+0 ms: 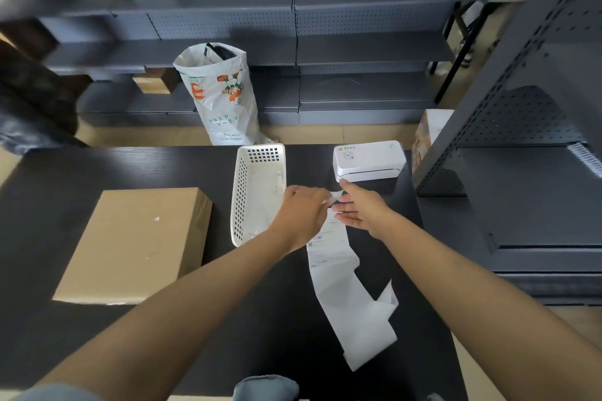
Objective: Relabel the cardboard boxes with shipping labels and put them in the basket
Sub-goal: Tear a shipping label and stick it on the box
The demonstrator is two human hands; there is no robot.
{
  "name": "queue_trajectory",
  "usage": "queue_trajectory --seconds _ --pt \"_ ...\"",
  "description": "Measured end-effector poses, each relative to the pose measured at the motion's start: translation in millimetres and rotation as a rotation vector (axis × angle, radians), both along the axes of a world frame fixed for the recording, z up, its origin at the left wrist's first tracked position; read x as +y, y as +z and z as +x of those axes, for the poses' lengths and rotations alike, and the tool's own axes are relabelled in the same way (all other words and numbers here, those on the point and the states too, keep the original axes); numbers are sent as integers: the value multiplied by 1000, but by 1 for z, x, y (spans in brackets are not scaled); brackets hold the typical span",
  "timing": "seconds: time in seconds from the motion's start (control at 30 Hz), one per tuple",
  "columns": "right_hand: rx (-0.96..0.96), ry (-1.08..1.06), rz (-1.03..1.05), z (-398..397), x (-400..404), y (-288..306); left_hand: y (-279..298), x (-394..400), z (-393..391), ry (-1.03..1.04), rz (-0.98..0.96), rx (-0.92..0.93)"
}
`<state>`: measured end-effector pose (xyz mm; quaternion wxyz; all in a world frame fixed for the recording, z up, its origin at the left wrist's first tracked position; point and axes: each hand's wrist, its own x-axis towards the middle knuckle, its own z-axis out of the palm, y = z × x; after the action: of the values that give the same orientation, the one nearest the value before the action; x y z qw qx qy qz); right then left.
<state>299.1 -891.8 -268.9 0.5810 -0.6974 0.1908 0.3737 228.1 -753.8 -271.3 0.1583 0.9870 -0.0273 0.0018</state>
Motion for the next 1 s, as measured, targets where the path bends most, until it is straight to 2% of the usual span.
queue_trajectory --seconds 0.1,0.23,0.3,0.37,0.43,0.5,0.67,0.8,0.9,1.0 --pt "-28 -54 -44 -2 9 -2 1 2 -13 -133 -4 41" --pt "-212 -49 -235 -1 11 -6 4 14 -29 -118 -80 120" --pt "-292 -14 -226 -2 8 -2 4 23 -35 -8 -139 57" --pt "-321 7 -177 -2 9 2 4 33 -37 206 -232 4" --pt "-312 -1 -92 -6 15 3 7 41 -37 421 -372 42" --pt "-303 25 -32 -13 25 5 9 48 -37 539 -510 79" --pt "-283 66 97 -40 62 9 12 77 -47 659 -713 34" --pt "-275 88 117 -62 106 12 9 126 -61 730 -763 -42" --pt "-294 115 67 -82 148 9 6 172 -80 705 -807 -49" --pt "-376 185 -102 -102 198 2 1 224 -100 663 -823 -18"
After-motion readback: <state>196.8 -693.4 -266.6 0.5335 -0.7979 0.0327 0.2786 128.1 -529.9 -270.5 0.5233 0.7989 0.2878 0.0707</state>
